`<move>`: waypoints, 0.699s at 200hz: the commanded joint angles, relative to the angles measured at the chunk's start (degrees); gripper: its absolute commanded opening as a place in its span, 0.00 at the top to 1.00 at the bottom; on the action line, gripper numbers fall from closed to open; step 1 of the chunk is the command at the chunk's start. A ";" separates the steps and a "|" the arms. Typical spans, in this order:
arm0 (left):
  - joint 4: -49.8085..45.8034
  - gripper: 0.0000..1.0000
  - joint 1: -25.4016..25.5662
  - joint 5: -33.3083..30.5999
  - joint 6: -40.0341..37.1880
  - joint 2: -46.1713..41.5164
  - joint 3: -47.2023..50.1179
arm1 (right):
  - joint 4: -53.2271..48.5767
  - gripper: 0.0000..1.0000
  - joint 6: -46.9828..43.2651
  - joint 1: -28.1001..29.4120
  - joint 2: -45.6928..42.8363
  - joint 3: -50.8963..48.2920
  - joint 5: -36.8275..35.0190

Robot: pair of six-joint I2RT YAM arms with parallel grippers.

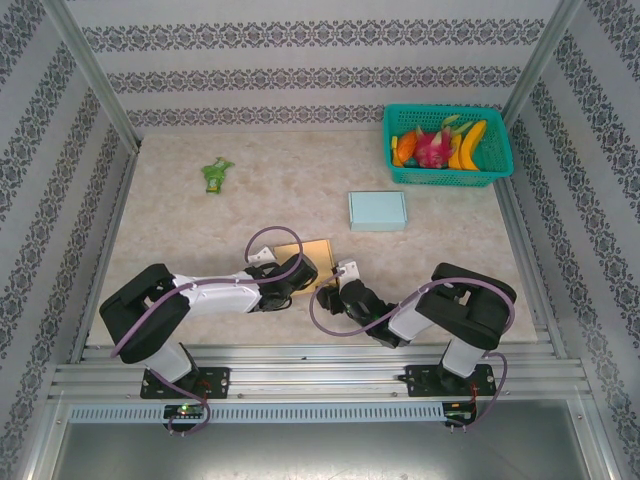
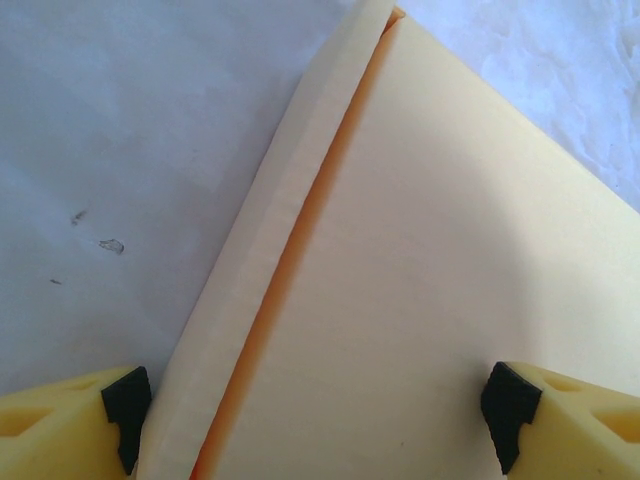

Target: Fold the paper box

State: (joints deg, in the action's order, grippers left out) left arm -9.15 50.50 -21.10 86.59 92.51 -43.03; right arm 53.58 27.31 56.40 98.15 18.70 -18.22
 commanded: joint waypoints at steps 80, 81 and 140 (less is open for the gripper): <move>-8.06 0.12 0.28 14.26 -4.94 6.03 3.07 | -8.70 0.42 1.28 0.02 -5.11 -1.25 3.19; -8.07 0.12 0.29 14.30 -4.94 5.98 3.05 | -8.78 0.41 1.40 0.02 -5.22 -1.36 3.19; -9.15 0.12 0.30 14.34 -5.49 3.42 2.44 | -17.42 0.38 5.11 0.02 -15.43 -5.32 3.14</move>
State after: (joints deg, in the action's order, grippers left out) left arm -8.23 50.17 -19.68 84.16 92.51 -43.53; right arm 42.00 29.95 56.38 87.18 14.74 -15.62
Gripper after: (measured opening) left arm 0.881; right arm 0.615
